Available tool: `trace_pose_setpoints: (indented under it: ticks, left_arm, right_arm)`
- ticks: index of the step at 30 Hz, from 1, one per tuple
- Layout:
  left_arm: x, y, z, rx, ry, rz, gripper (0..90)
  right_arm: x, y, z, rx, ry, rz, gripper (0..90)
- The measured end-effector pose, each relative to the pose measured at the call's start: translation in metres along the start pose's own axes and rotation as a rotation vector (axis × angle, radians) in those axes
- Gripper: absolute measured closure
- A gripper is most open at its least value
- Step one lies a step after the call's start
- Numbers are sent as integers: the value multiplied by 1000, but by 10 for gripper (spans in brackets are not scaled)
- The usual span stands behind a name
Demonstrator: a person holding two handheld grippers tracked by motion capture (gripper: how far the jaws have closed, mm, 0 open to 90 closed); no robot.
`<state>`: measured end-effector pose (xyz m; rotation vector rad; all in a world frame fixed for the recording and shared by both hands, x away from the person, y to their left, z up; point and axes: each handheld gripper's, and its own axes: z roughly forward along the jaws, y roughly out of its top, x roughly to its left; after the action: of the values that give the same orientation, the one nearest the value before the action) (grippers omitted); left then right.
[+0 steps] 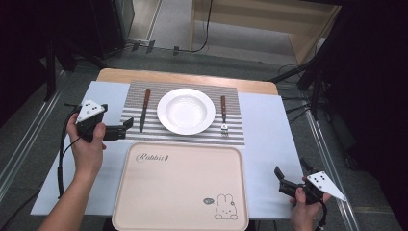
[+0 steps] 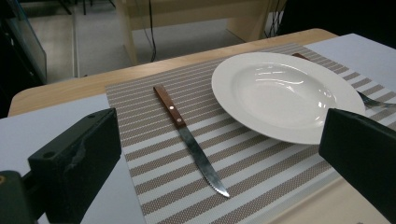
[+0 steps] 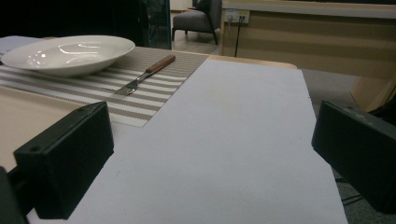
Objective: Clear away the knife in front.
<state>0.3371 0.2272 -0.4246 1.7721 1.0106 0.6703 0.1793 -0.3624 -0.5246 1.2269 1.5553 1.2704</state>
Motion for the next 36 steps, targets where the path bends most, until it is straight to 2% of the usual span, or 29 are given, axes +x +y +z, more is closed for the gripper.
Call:
trace_pose_setpoints:
  ticks: [7, 14, 17, 19, 23, 25, 27, 29, 30, 31, 32, 35, 36]
  left_arm:
    - [-2, 11, 20, 32, -28, 12, 0]
    - [-1, 19, 35, 60, -22, 12, 0]
    - [1, 23, 43, 60, -41, -2, 0]
    - [3, 27, 48, 60, -50, 3, 0]
    - [5, 34, 61, 92, -43, 8, 0]
    - [7, 36, 68, 106, -33, -7, 66]
    - [9, 39, 74, 126, -24, -28, 78]
    - [12, 42, 81, 158, -28, -32, 79]
    - [13, 43, 84, 168, -21, -41, 124]
    - [16, 46, 89, 188, -23, -53, 124]
    - [16, 46, 89, 188, -23, -53, 131]
    - [19, 51, 99, 222, -12, -71, 217]
    - [19, 51, 99, 222, -12, -71, 221]
  right_arm:
    - [0, 0, 0, -1, 4, -5, 0]
    - [0, 0, 0, 1, 5, -6, 0]
    - [0, 0, 0, 1, 4, -5, 0]
    - [0, 0, 0, 0, 4, -4, 0]
    - [0, 0, 1, 3, 2, -7, 0]
    - [1, 0, 1, 4, 1, -10, 0]
    - [1, 0, 1, 5, 1, -8, 0]
    - [1, 0, 1, 4, 1, -6, 0]
    - [1, 0, 1, 5, 1, -8, 0]
    - [1, 0, 1, 5, 1, -9, 0]
    - [1, 0, 1, 5, 1, -9, 0]
    - [1, 0, 1, 5, 1, -10, 0]
    - [1, 0, 1, 6, 1, -11, 0]
